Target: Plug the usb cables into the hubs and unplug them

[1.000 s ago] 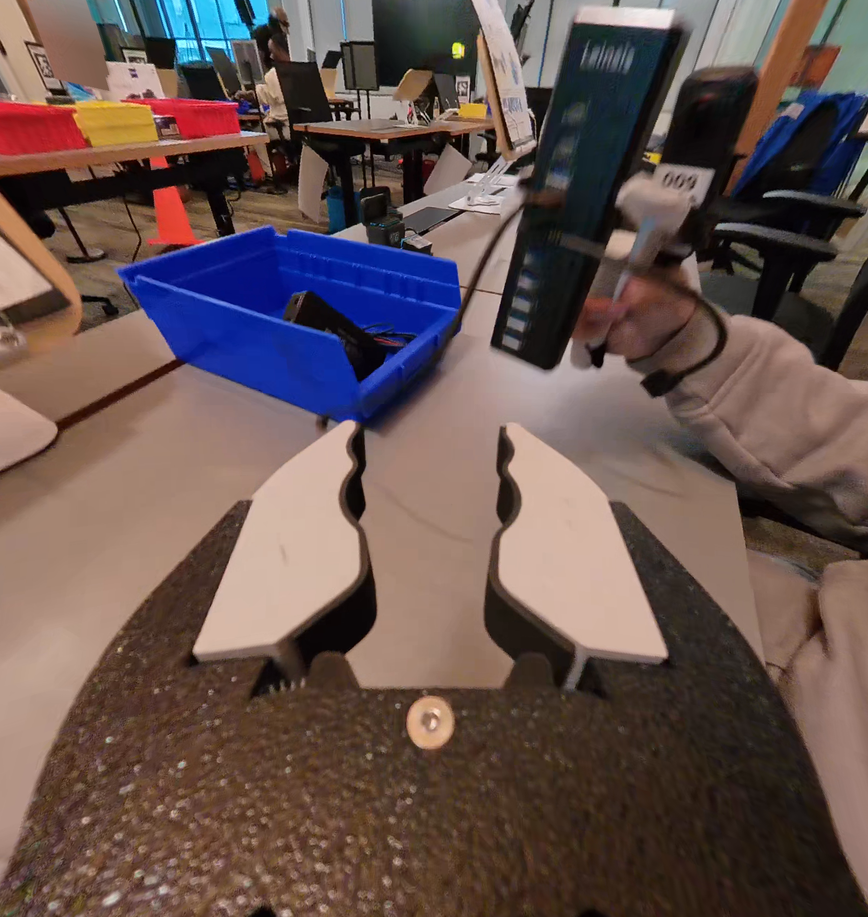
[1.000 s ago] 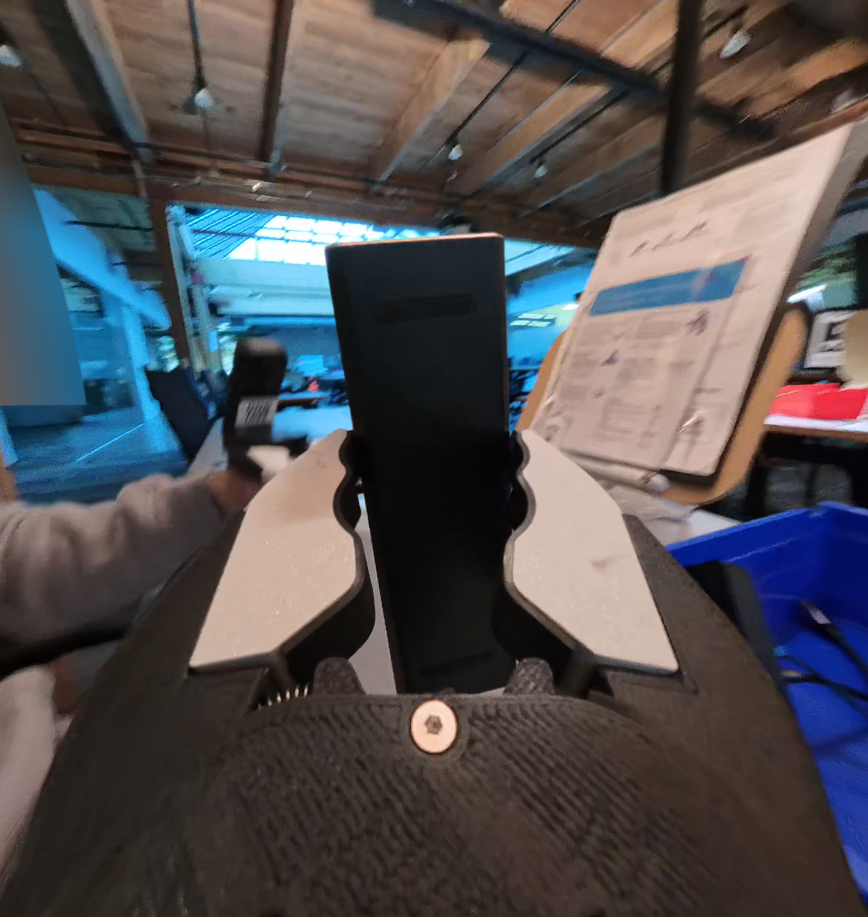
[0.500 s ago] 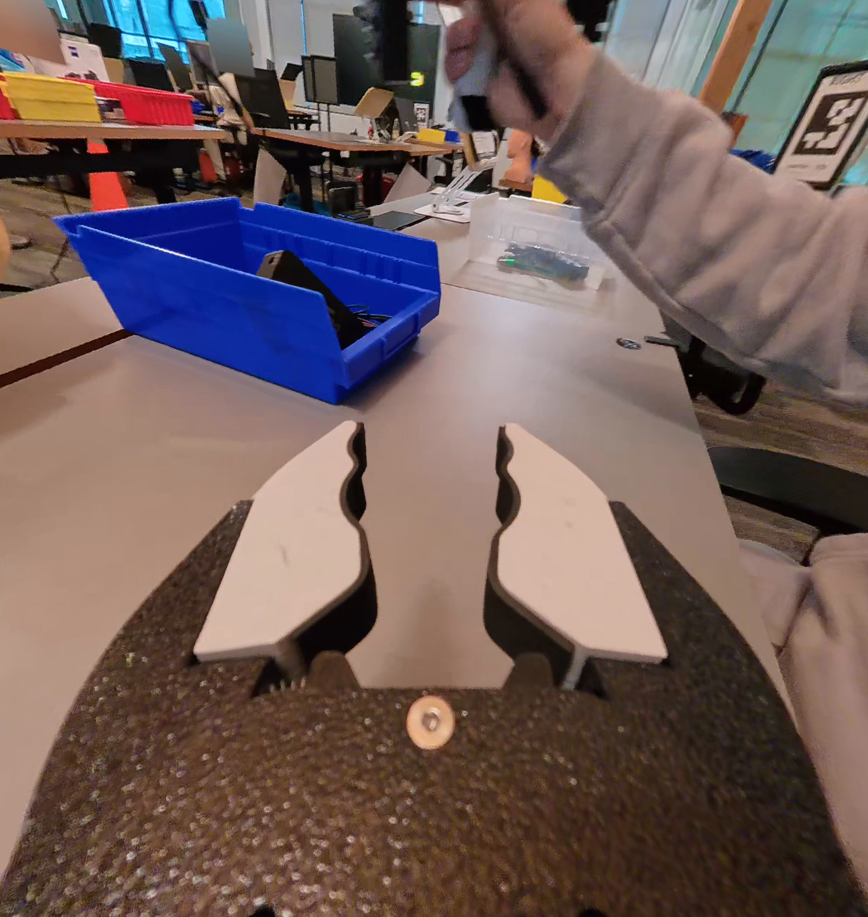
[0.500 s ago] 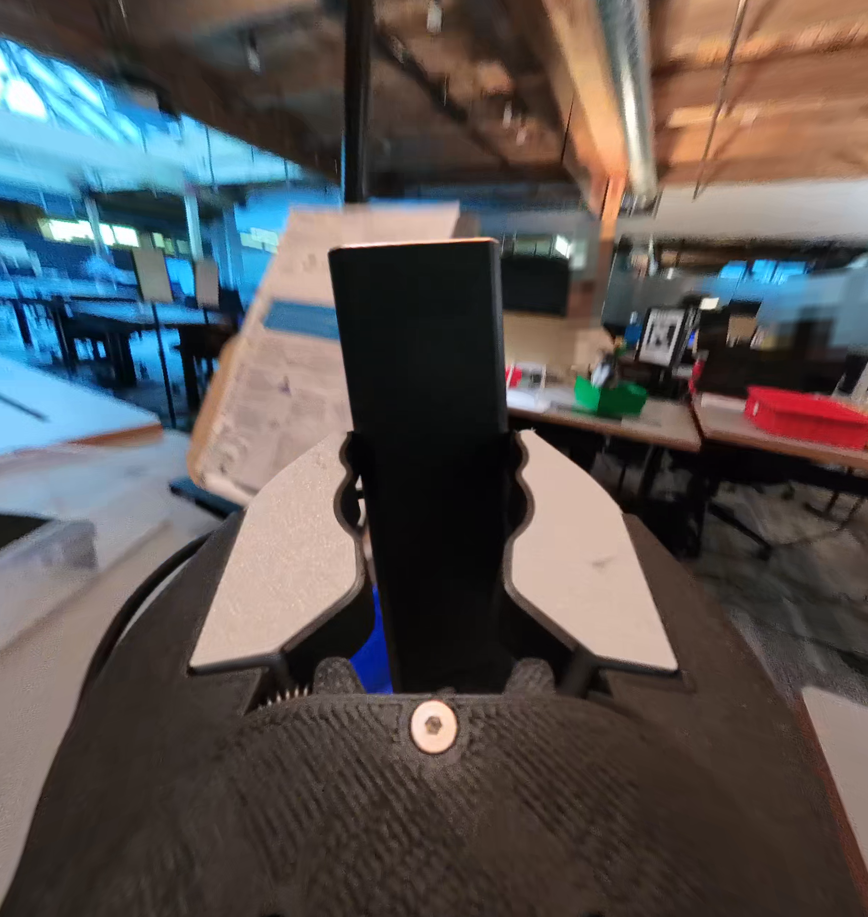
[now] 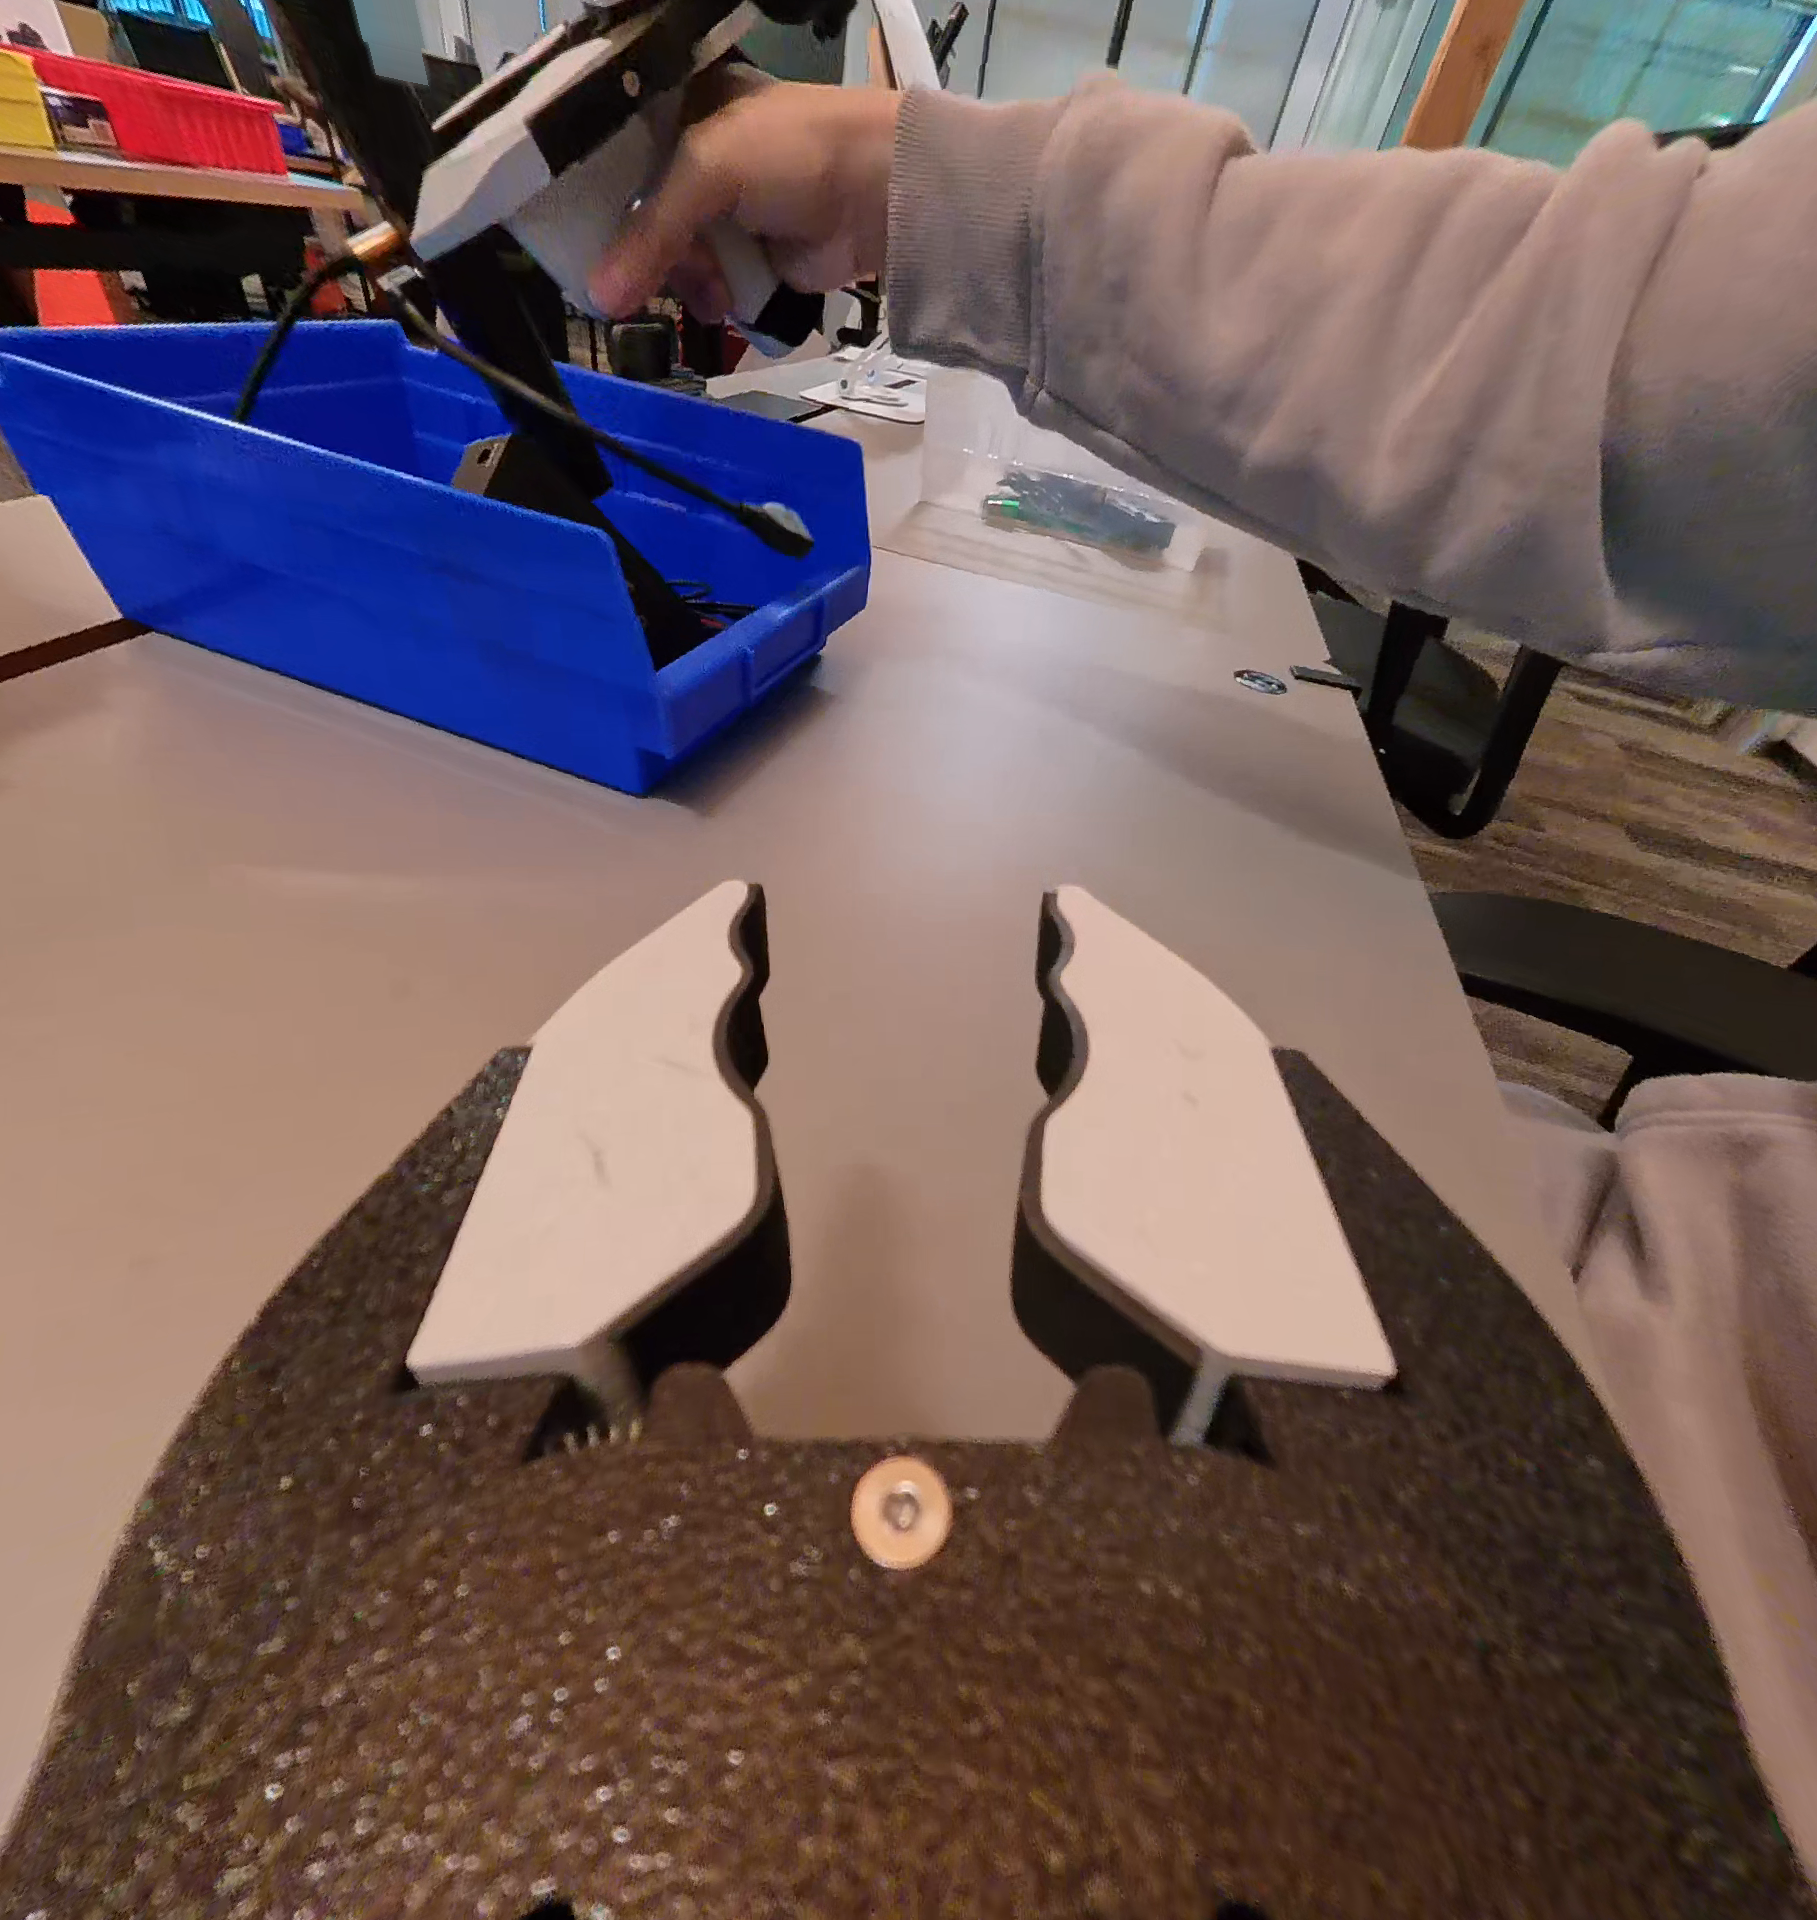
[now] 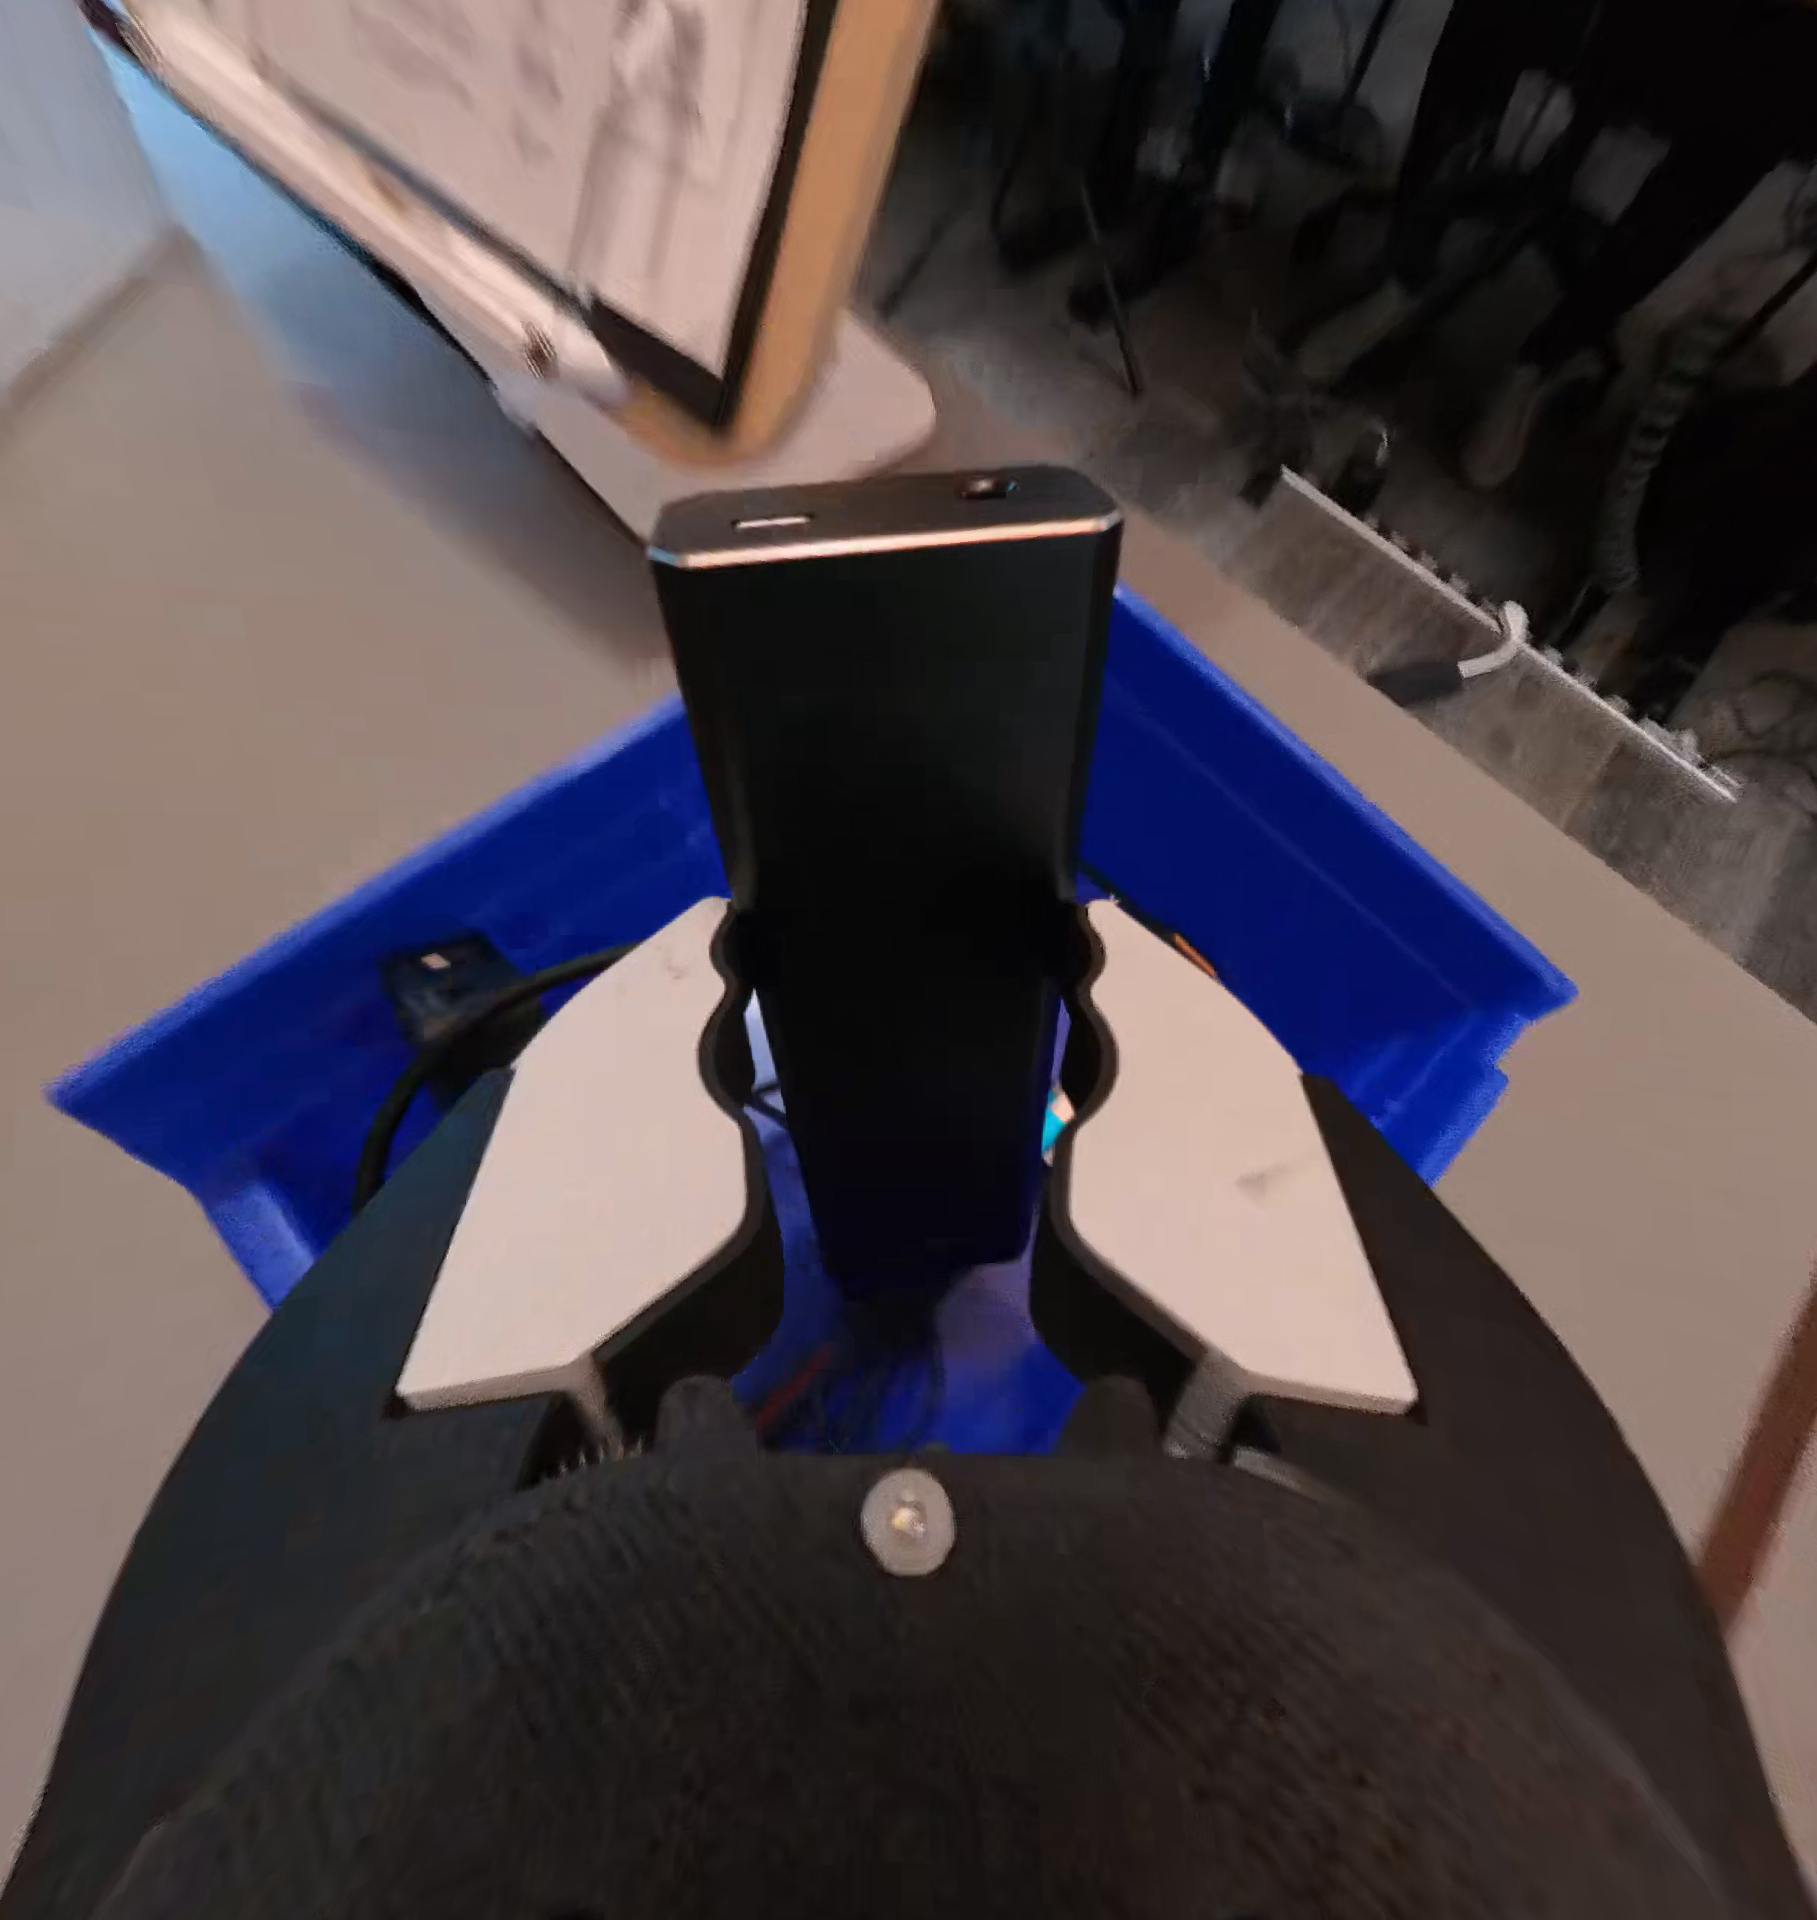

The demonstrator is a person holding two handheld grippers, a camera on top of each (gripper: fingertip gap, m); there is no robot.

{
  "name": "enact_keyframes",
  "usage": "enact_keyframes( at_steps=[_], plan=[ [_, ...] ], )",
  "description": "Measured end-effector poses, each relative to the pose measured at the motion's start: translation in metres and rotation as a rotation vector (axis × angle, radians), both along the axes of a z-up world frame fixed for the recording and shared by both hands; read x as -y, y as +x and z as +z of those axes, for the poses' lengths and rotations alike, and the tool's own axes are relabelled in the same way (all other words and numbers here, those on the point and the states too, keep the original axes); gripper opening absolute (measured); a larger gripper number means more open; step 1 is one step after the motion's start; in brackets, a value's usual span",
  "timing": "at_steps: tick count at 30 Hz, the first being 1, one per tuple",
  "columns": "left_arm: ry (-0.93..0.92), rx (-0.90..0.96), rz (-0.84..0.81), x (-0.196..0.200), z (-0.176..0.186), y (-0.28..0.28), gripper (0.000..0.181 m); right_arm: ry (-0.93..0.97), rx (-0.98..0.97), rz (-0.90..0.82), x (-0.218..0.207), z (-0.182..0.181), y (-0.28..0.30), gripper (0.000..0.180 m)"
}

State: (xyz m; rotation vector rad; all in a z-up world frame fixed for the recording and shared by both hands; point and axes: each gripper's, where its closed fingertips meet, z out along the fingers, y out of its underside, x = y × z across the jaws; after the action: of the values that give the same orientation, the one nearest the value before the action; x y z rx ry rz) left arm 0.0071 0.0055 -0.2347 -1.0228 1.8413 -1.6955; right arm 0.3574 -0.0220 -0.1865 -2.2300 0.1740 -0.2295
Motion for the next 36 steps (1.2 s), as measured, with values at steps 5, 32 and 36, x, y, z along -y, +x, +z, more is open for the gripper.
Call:
enact_keyframes(
  at_steps=[5, 32, 36],
  plan=[
    [0.004, -0.002, -0.005, 0.0, -0.002, 0.001, 0.049, -0.393, 0.191, -0.051, 0.024, -0.04, 0.029, 0.059],
    [0.191, -0.219, 0.587, 0.018, -0.02, 0.185, 0.078, 0.206, 0.001, -0.38, 0.132, -0.053, -0.143, 0.093],
    [0.221, -0.3, 0.707, 0.004, -0.041, 0.229, 0.064, 0.295, 0.07, -0.441, 0.142, -0.025, -0.139, 0.095]
  ],
)
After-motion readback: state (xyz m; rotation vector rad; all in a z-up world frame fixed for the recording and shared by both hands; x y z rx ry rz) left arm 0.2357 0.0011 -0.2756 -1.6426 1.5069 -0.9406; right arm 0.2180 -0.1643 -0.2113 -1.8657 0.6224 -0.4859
